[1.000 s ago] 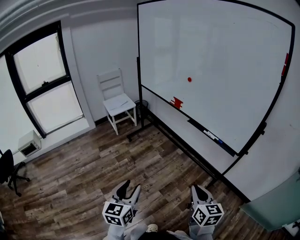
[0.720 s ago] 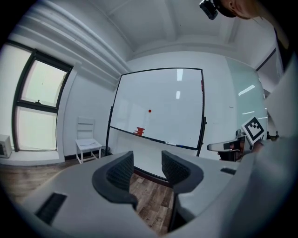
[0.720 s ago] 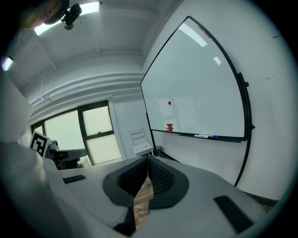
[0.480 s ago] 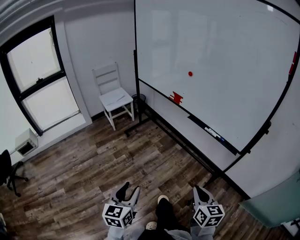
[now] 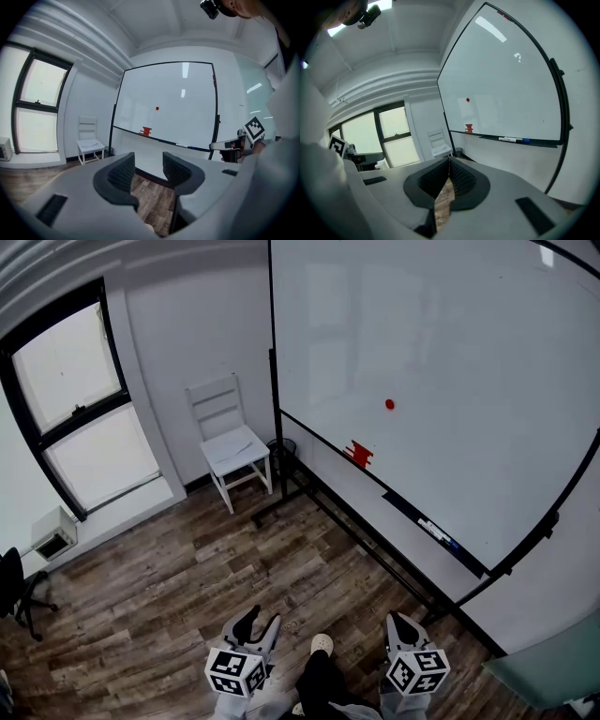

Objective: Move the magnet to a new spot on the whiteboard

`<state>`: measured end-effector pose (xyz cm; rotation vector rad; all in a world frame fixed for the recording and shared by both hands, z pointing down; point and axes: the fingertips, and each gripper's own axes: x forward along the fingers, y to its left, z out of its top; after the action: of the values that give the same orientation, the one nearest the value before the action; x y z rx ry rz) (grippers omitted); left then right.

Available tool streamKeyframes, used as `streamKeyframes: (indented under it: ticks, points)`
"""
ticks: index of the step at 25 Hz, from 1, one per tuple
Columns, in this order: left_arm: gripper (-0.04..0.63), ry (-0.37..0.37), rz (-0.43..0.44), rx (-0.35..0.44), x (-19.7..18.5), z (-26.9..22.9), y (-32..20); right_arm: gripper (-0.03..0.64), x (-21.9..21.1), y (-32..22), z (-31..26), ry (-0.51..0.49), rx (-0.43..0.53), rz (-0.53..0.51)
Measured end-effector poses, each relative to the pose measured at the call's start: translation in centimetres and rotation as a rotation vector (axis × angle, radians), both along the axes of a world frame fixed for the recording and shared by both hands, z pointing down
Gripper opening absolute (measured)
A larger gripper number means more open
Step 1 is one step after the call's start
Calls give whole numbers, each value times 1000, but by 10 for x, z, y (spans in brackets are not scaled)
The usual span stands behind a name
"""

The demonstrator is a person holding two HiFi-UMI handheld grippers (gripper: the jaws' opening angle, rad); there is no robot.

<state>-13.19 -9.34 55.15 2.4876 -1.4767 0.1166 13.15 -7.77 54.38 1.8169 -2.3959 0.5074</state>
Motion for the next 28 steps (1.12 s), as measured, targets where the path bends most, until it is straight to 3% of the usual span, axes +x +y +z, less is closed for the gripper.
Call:
streamKeyframes:
  ticks: [12,28]
  points:
    - [184,11,-31,5,9,-14,-128,28,5,-137,-17,17,6,-42]
    - [184,9,-24,4,39,-17,-255,27,25,-264,-20,16,3,-60]
